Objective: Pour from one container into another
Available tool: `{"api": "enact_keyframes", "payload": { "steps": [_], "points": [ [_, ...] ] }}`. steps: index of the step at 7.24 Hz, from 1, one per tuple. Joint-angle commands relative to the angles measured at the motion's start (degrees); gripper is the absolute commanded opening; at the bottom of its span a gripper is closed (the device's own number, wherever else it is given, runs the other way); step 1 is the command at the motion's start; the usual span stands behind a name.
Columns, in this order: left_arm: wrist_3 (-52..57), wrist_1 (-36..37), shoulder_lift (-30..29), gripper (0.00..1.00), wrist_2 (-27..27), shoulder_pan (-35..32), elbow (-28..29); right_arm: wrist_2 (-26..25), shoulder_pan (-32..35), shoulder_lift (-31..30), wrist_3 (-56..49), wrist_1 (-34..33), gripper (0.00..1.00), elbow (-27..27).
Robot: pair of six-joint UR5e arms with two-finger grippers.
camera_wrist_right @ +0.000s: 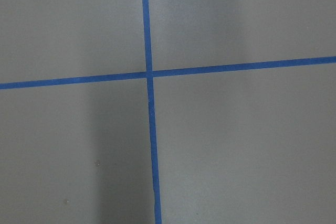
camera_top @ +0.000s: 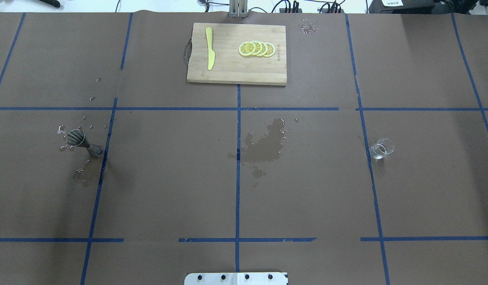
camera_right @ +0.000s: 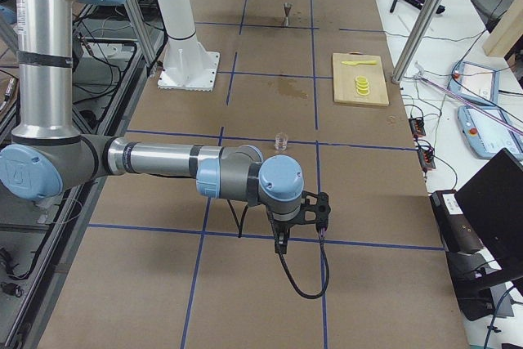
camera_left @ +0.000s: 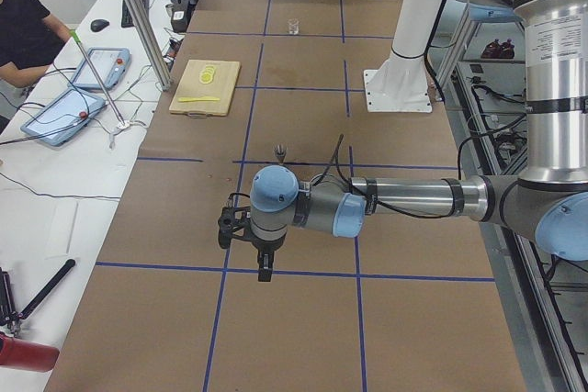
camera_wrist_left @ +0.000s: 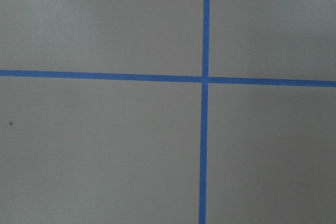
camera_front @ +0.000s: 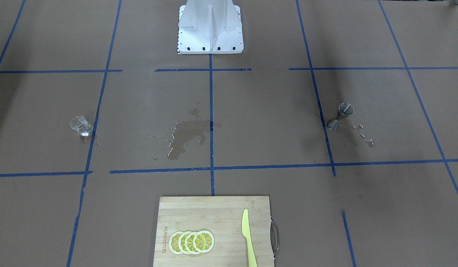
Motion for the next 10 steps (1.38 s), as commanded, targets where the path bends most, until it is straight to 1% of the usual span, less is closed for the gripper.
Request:
{"api": "enact_keyframes", "payload": {
  "steps": [1,2,3,4,5,6,7,8,9,10],
  "points": [
    [0.01,0.00,0.02,1.00,-0.05,0.00,-0.03,0.24,0.03,-0.44,0.01,0.33,1.00,0.17],
    [-0.08,-1.39,-0.07,1.00,-0.13,0.00,-0.56,0.33,0.03,-0.44,0.01,0.33,1.00,0.34],
    [0.01,-6.63,-0.24,1.00,-0.14,0.52,-0.73,0.50,-0.06,-0.44,0.18,0.33,1.00,0.52],
    [-0.25,-14.08,-0.68,1.00,0.13,2.79,-1.26,0.59,-0.06,-0.18,1.23,0.24,1.00,1.48],
    [-1.47,-14.67,-2.43,1.00,0.04,4.81,-3.44,0.77,-0.76,0.60,1.32,0.24,1.00,2.71],
    [-8.71,-14.85,-2.44,1.00,0.04,7.79,-7.38,1.21,-0.76,1.92,1.93,-0.19,1.00,2.98],
    [-18.35,-15.03,-1.83,1.00,0.21,12.70,-13.07,1.91,-0.76,1.15,2.03,0.24,1.00,1.85],
    [-26.37,-15.12,0.09,1.00,1.78,16.40,-18.44,2.17,-0.76,1.14,2.12,0.24,1.00,2.01],
    [-34.36,-15.12,1.58,1.00,7.80,22.70,-23.01,2.87,-0.76,1.14,2.12,0.24,1.00,2.19],
    [-44.19,-15.12,2.90,1.00,17.00,32.51,-27.32,4.18,-0.76,1.23,2.12,-0.02,1.00,2.19]
  ]
}}
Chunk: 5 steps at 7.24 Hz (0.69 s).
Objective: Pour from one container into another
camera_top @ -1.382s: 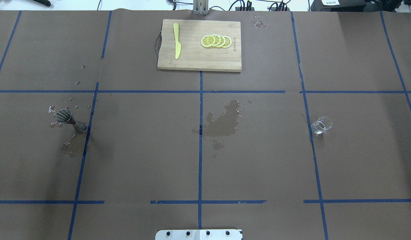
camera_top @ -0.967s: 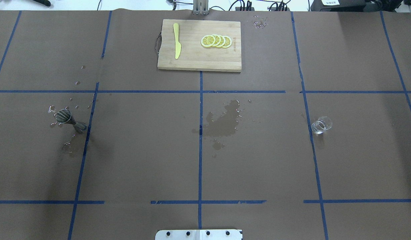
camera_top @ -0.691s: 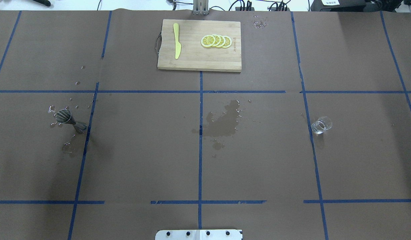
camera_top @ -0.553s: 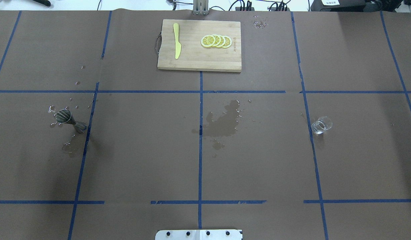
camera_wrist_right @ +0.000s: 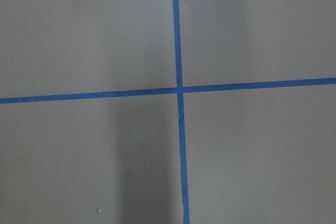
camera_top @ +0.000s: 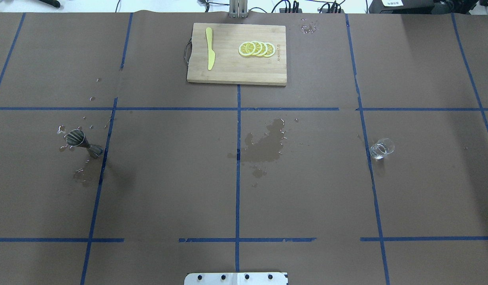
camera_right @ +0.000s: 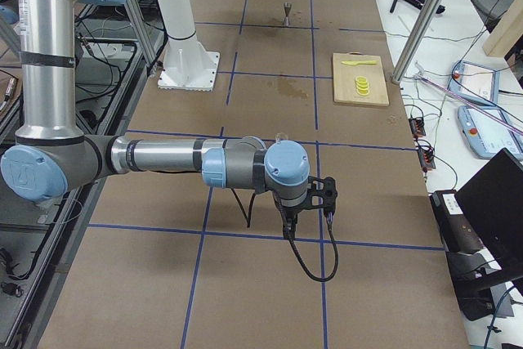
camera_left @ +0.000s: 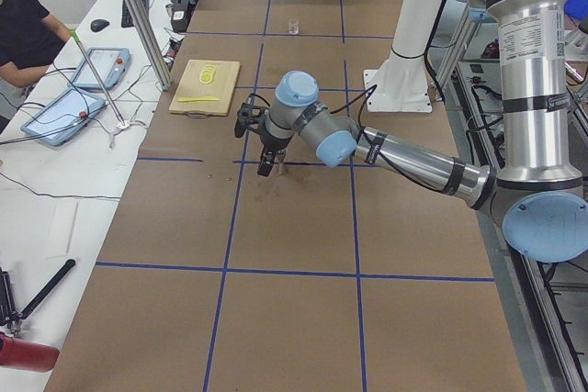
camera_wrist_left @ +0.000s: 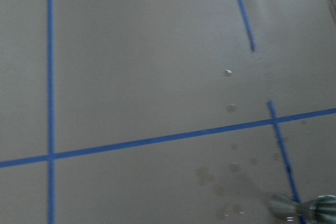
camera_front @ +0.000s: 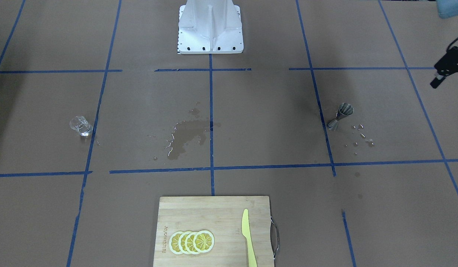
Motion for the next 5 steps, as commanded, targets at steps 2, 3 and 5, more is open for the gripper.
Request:
{"api": "enact_keyframes", "payload": {
  "steps": [2,3,5],
  "points": [
    [-25.64,-0.05,3.38,1.00,24.41,25.84,-8.63,1.94,-0.44,0.31,0.38,-0.20,1.00,0.92],
    [-36.08,-0.74,3.38,1.00,33.62,34.97,-8.98,1.60,-1.31,0.32,2.30,-0.29,1.00,2.40],
    [-51.66,-1.28,3.64,1.00,51.80,49.58,-8.20,-0.33,-6.22,-0.47,11.42,-0.11,1.00,8.02]
  ]
}}
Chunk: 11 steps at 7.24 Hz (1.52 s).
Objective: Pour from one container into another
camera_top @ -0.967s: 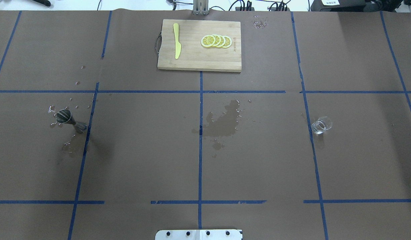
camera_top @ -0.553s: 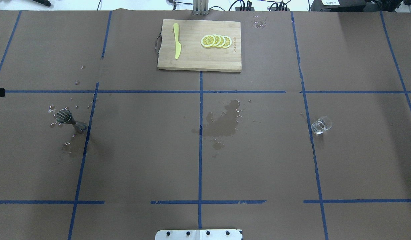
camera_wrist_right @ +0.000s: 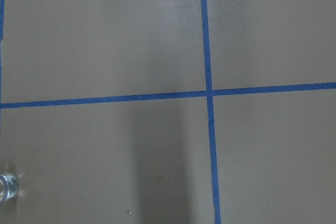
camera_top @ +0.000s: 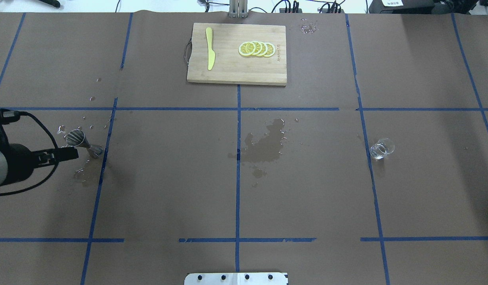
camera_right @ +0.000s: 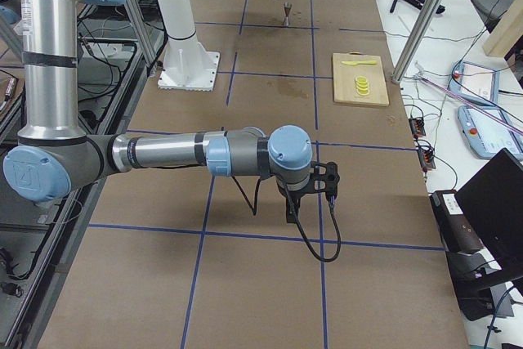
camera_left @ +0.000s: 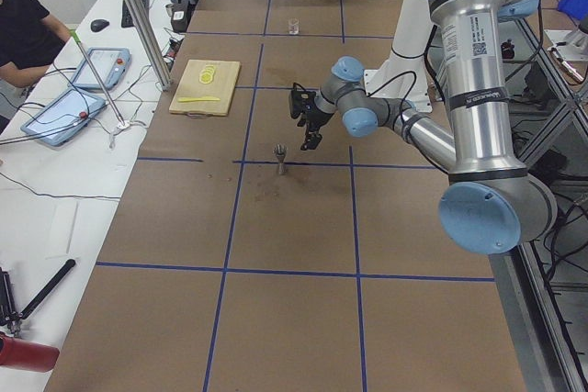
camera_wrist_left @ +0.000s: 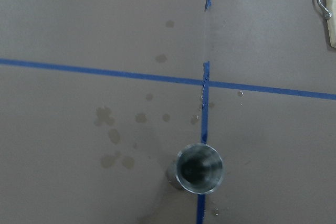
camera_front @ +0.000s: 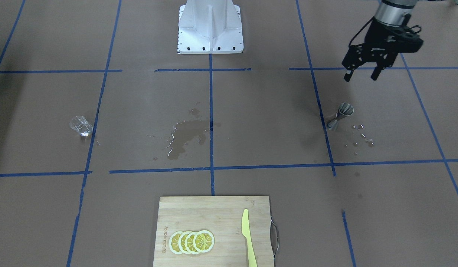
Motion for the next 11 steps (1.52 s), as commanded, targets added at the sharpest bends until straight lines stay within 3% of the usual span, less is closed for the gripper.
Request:
{"api": "enact_keyframes", "payload": {
  "steps": [1,2,4,5,7,8,11],
  "points": [
    [-15.18,0.31,0.28,1.00,19.86,14.03,3.07,-3.47,-5.20,-1.19,8.67,0.27,1.00,6.93],
    [-16.97,0.93,0.20,1.00,26.73,16.51,4.49,-6.62,-7.66,-2.07,11.49,0.27,1.00,10.36],
    [-17.42,2.34,-0.41,1.00,38.61,17.41,10.54,-6.57,-9.95,-3.21,14.32,0.27,1.00,12.75],
    [-17.42,2.25,-1.38,1.00,41.01,17.41,13.35,-6.48,-11.45,-4.00,16.42,0.35,1.00,14.33],
    [-17.42,2.43,-10.39,1.00,44.98,17.41,22.04,-6.83,-14.26,-5.76,20.82,0.36,1.00,18.46],
    [-17.34,2.43,-12.18,1.00,45.42,17.41,24.87,-7.01,-15.75,-5.94,24.67,0.96,0.99,20.48],
    [-17.16,2.43,-11.14,0.99,47.18,16.54,25.60,-13.15,-25.94,-12.26,44.35,18.68,0.99,23.13]
  ]
}}
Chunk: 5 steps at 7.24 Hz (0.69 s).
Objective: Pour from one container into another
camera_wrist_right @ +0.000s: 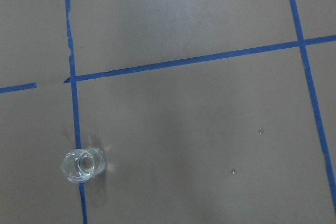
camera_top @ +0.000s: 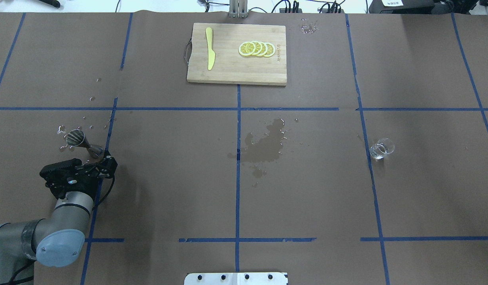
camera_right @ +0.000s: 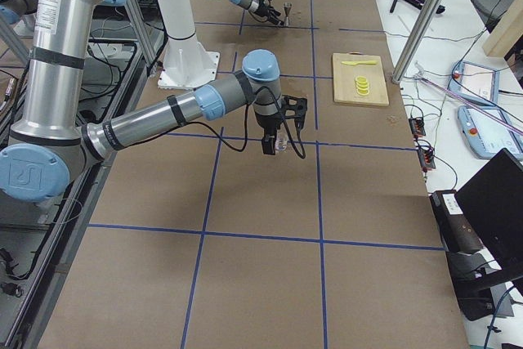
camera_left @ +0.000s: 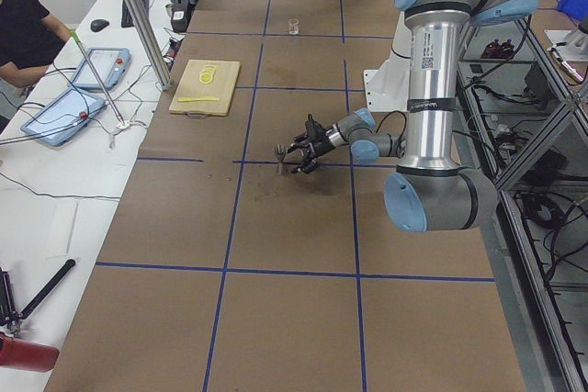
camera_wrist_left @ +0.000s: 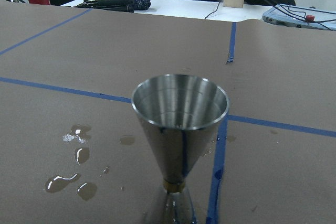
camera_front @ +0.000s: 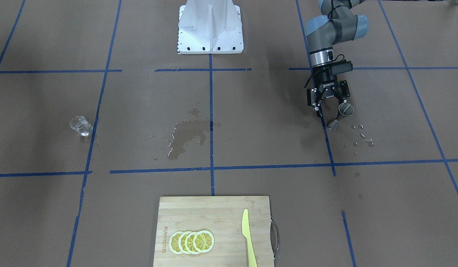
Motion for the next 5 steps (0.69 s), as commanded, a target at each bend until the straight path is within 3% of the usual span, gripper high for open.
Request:
{"api": "enact_keyframes", "payload": {
  "steps": [1,5],
  "points": [
    [0.10,0.09,0.27,0.98,2.39,-0.57,0.77,-1.91,-4.43,-2.04,8.15,7.13,0.99,0.54],
    [0.62,0.00,0.10,0.83,4.33,-1.80,1.30,-3.14,-6.37,-2.04,9.21,7.48,0.99,0.54]
  ]
}}
